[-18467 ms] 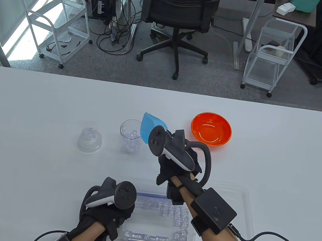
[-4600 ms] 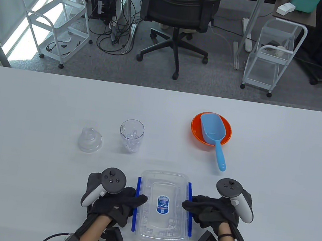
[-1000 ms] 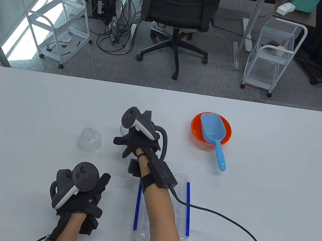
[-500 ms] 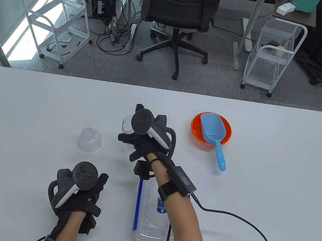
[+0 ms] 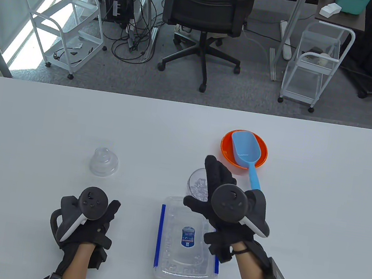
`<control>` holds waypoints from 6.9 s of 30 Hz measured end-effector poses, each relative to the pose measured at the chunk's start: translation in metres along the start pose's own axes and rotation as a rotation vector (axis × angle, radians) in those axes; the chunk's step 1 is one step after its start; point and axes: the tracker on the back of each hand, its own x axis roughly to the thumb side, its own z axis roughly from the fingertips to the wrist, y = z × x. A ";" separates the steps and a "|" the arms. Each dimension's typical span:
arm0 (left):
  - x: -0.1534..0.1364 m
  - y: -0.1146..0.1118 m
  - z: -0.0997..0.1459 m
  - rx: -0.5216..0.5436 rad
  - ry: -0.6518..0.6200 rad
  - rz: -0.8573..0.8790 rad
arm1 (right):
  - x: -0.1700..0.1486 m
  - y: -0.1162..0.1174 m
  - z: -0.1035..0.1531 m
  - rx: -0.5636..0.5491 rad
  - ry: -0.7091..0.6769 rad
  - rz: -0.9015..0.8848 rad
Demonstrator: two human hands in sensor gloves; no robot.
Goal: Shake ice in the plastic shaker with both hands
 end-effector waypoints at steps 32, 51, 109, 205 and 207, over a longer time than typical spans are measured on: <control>-0.039 -0.008 -0.158 -0.058 0.258 0.008 | -0.034 -0.003 0.068 -0.268 0.039 -0.054; -0.025 -0.011 -0.164 -0.024 0.257 0.052 | -0.033 0.003 0.066 -0.254 0.057 -0.027; 0.137 0.017 0.022 0.110 -0.883 0.560 | -0.001 0.014 0.015 -0.167 -0.087 -0.677; 0.153 0.072 0.047 0.535 -0.842 0.225 | 0.040 0.001 0.017 -0.351 -0.292 -0.407; 0.147 0.050 0.020 0.248 -0.761 0.352 | 0.021 0.027 0.000 -0.190 -0.158 -0.589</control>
